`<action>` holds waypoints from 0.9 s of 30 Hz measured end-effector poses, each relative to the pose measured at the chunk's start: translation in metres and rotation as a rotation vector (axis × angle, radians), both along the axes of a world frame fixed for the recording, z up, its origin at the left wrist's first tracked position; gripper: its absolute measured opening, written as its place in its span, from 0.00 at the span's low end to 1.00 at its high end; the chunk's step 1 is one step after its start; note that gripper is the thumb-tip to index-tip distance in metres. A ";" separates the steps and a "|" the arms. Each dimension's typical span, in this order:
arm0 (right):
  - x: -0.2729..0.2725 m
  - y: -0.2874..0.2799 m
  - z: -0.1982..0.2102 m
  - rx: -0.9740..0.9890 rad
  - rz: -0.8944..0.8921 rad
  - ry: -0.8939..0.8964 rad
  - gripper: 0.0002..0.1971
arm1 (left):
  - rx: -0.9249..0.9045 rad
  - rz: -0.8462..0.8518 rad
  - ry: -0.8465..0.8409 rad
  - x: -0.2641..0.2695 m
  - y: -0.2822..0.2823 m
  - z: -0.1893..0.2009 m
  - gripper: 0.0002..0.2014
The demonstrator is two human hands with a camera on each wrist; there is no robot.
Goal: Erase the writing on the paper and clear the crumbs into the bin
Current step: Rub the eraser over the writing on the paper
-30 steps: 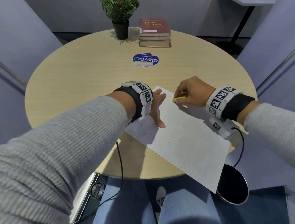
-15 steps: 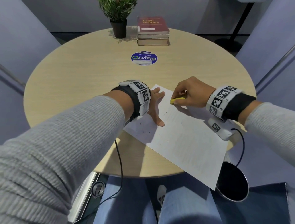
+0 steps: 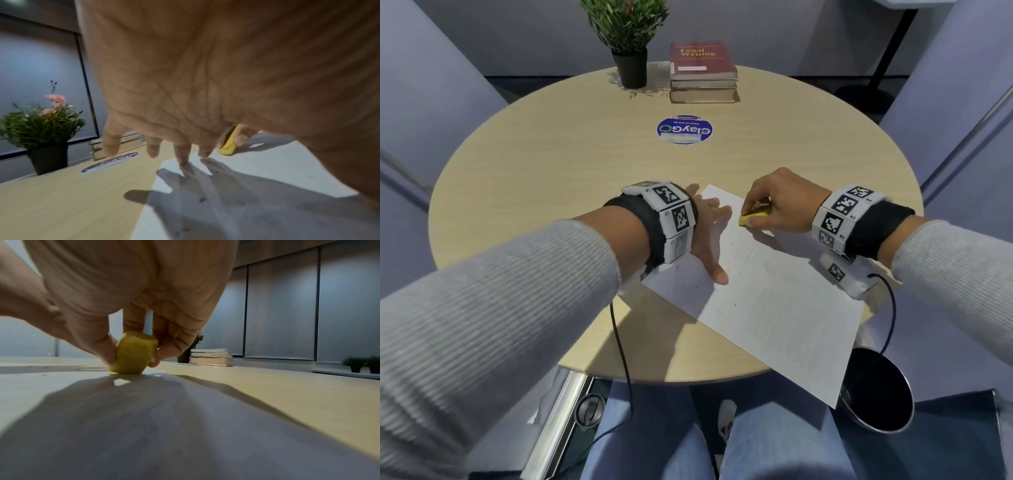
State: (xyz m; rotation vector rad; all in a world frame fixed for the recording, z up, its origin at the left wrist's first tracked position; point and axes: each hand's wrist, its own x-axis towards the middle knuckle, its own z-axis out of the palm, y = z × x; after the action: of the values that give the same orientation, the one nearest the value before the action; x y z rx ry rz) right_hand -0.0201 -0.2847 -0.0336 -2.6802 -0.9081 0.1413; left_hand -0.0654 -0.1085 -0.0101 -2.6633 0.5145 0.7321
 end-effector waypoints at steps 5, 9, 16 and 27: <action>0.000 0.000 0.000 0.006 -0.015 0.006 0.07 | -0.028 0.020 0.013 -0.010 -0.003 0.002 0.63; 0.006 0.002 0.001 0.006 -0.089 -0.027 0.08 | -0.023 0.038 0.036 0.000 -0.002 0.009 0.62; 0.002 0.006 0.003 0.050 -0.061 0.044 0.08 | -0.057 0.043 0.050 -0.003 -0.003 0.013 0.59; 0.001 0.006 0.007 0.029 -0.116 0.031 0.09 | -0.064 0.066 0.065 0.004 -0.001 0.007 0.61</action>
State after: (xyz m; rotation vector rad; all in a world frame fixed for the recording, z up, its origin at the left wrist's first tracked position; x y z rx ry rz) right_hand -0.0195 -0.2790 -0.0268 -2.6874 -0.7373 0.1422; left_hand -0.0617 -0.1094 -0.0032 -2.7345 0.4767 0.8369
